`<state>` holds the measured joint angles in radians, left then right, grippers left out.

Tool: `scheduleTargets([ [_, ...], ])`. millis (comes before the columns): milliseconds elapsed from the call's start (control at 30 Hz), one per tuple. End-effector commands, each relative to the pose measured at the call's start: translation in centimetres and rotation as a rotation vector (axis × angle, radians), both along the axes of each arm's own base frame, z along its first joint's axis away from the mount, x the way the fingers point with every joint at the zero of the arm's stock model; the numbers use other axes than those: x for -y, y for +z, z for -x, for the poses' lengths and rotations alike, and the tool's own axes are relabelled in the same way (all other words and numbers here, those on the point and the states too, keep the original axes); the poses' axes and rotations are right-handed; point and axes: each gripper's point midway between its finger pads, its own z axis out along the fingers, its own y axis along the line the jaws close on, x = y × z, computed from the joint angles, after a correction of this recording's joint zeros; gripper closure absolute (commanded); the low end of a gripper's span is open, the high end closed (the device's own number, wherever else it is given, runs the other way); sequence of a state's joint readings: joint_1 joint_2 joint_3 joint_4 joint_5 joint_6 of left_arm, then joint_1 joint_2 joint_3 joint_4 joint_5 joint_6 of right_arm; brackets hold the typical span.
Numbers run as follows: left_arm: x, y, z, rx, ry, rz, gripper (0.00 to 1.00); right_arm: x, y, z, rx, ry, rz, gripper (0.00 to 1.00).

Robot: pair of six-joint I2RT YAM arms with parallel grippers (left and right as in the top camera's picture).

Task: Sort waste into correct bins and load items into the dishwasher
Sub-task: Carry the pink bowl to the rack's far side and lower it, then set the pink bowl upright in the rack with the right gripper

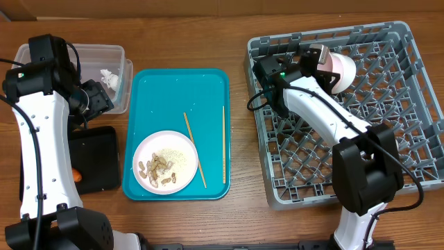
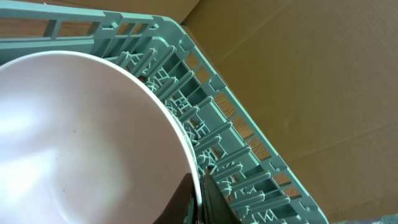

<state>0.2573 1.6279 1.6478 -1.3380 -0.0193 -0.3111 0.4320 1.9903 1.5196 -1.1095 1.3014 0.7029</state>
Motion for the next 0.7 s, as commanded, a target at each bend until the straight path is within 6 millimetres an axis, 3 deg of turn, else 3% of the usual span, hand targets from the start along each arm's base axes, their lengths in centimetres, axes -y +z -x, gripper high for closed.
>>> scheduleTargets([
  [0, 0.0, 0.5, -0.2, 0.017, -0.010, 0.002, 0.31, -1.6, -4.0, 0.8, -0.113, 0.022, -0.146, 0.96],
  [400, 0.0, 0.5, -0.2, 0.017, -0.011, 0.005, 0.30, -5.4, -4.1, 1.4, -0.124, 0.113, -0.148, 0.96],
  [567, 0.0, 0.5, -0.2, 0.017, -0.011, 0.005, 0.30, -5.6, -4.2, 1.7, -0.143, 0.118, -0.142, 0.96],
  [667, 0.0, 0.5, -0.2, 0.017, -0.011, 0.005, 0.30, -4.9, -2.2, 1.2, -0.086, 0.116, -0.044, 0.96],
])
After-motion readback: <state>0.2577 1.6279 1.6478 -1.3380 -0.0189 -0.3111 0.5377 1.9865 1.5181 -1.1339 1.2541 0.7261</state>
